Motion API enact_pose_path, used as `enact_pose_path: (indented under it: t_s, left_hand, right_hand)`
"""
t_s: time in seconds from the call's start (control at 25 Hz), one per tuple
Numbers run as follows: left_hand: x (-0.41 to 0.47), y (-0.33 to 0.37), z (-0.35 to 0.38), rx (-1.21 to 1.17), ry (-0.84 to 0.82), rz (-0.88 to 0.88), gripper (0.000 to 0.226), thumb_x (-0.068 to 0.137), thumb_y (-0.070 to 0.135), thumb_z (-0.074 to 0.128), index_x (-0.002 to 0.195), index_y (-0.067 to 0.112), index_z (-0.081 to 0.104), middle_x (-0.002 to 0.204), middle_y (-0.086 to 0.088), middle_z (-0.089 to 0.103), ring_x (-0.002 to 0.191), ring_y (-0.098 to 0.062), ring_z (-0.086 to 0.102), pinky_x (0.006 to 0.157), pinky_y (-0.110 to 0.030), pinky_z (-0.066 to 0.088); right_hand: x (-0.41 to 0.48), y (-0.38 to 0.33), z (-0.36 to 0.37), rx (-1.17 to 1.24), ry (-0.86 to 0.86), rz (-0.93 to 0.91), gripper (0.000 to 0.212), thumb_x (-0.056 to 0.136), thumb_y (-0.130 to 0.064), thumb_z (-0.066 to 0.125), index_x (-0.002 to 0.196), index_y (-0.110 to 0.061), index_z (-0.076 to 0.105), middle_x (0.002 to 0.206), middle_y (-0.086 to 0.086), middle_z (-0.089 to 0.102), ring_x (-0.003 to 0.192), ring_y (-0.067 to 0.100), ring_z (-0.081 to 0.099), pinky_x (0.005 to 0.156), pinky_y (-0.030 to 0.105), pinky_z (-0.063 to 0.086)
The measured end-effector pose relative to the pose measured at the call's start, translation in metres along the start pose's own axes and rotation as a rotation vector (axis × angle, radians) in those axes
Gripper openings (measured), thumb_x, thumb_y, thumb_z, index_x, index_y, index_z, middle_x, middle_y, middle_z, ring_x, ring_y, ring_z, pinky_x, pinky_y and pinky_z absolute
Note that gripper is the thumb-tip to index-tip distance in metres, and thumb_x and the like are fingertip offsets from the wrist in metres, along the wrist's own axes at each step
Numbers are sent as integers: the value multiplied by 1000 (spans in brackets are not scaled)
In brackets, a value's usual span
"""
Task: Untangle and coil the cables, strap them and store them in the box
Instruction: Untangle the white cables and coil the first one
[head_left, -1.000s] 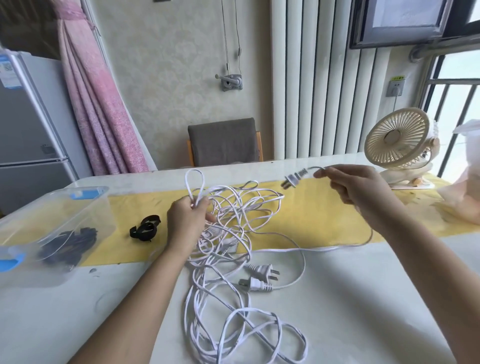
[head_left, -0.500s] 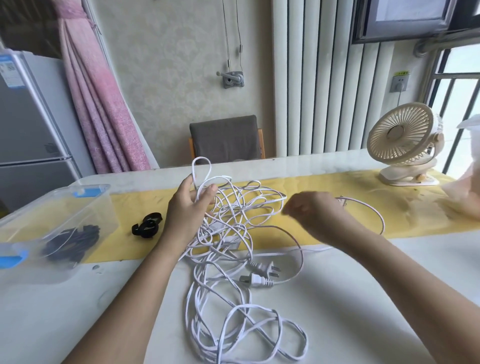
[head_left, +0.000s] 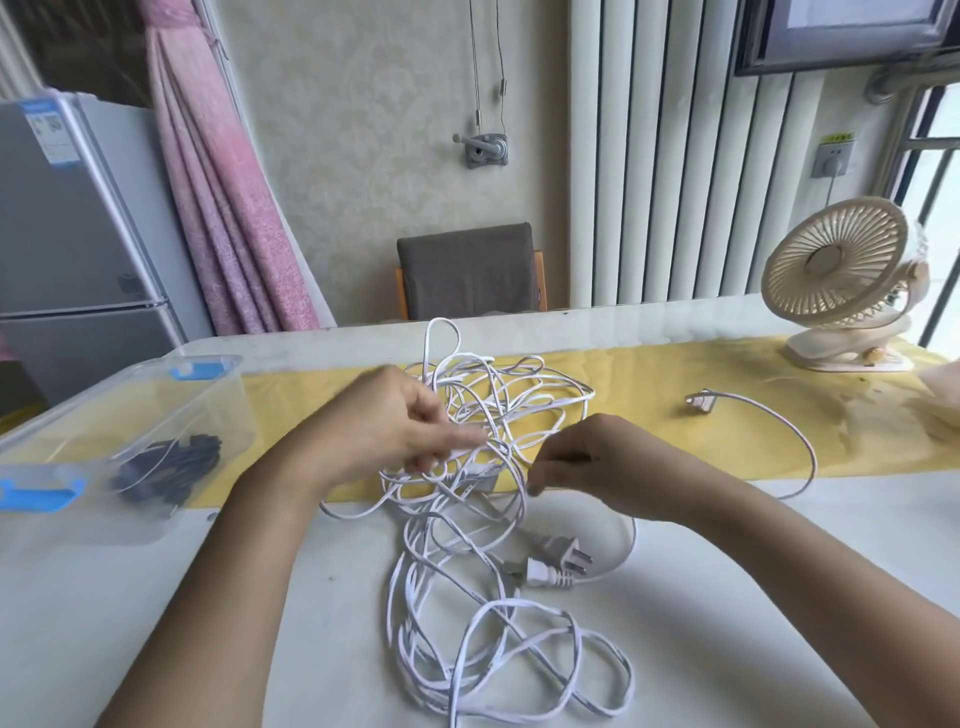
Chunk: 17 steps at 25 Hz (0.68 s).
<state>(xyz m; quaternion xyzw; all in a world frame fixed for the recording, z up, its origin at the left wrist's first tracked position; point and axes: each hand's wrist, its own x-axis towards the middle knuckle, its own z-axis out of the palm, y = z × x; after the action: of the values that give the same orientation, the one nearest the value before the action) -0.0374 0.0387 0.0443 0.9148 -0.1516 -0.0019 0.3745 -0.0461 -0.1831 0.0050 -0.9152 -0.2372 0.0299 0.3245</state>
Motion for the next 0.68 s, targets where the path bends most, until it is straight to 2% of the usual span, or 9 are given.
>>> enact_pose_path:
  t_s: [0.08, 0.16, 0.24, 0.32, 0.4, 0.48, 0.52, 0.56, 0.68]
  left_hand:
    - [1, -6, 12, 116, -219, -60, 11, 72, 23, 80, 81, 20, 74, 72, 3, 71, 64, -8, 64, 65, -23, 49]
    - [5, -13, 21, 147, -270, -76, 35, 77, 7, 72, 106, 26, 67, 87, 7, 67, 70, -5, 59, 70, -23, 48]
    - [8, -19, 20, 181, -280, -81, 54, 77, 6, 68, 122, 34, 56, 100, 10, 62, 73, 0, 55, 73, -20, 46]
    - [11, -24, 18, 250, -234, -36, 55, 75, 14, 74, 121, 39, 57, 112, 17, 61, 91, 3, 56, 86, -19, 45]
    - [12, -26, 19, 177, -151, -21, 39, 71, 29, 81, 106, 37, 66, 106, 16, 64, 95, -1, 58, 85, -19, 45]
    - [14, -22, 24, 189, -103, -17, 40, 66, 43, 82, 103, 36, 67, 103, 18, 64, 94, -2, 58, 81, -18, 44]
    - [15, -22, 27, 261, -97, -3, 45, 65, 48, 81, 106, 37, 66, 106, 19, 61, 96, -2, 56, 83, -18, 43]
    - [15, -21, 31, 347, -91, 15, 48, 65, 52, 79, 108, 38, 64, 109, 18, 59, 100, -3, 54, 88, -20, 42]
    - [16, -17, 41, 487, -39, 51, 50, 65, 64, 71, 107, 36, 63, 114, 14, 53, 110, -7, 46, 94, -25, 35]
  right_hand:
    - [0, 2, -10, 193, 98, -3, 22, 93, -22, 55, 74, -21, 65, 57, -7, 47, 51, 7, 32, 49, 20, 27]
    - [-2, 5, -22, 386, 221, 0, 24, 96, -18, 51, 75, -16, 63, 53, -11, 38, 49, 7, 30, 46, 16, 25]
    - [-3, 9, -35, 472, 349, 5, 25, 97, -19, 48, 77, -13, 61, 58, -4, 36, 47, 6, 30, 45, 14, 25]
    - [-4, 12, -46, 608, 512, -8, 28, 99, -17, 45, 75, -13, 57, 62, -1, 37, 44, 3, 30, 43, 12, 25]
    - [-8, 16, -64, 829, 727, -29, 30, 100, -16, 41, 73, -14, 54, 63, -2, 41, 42, 1, 31, 40, 11, 25]
    - [-18, 25, -84, 929, 919, -1, 30, 100, -15, 41, 73, -15, 53, 61, -3, 43, 40, 2, 31, 40, 13, 26]
    - [-22, 35, -94, 843, 975, 78, 28, 99, -15, 42, 75, -14, 56, 61, -2, 44, 40, 4, 34, 42, 17, 27]
    - [-25, 47, -102, 605, 984, 220, 25, 97, -12, 44, 78, -12, 60, 63, 1, 47, 44, 8, 39, 46, 22, 31]
    - [-34, 84, -107, -327, 633, 757, 23, 87, -2, 45, 101, -1, 63, 94, 18, 62, 78, 31, 55, 74, 33, 47]
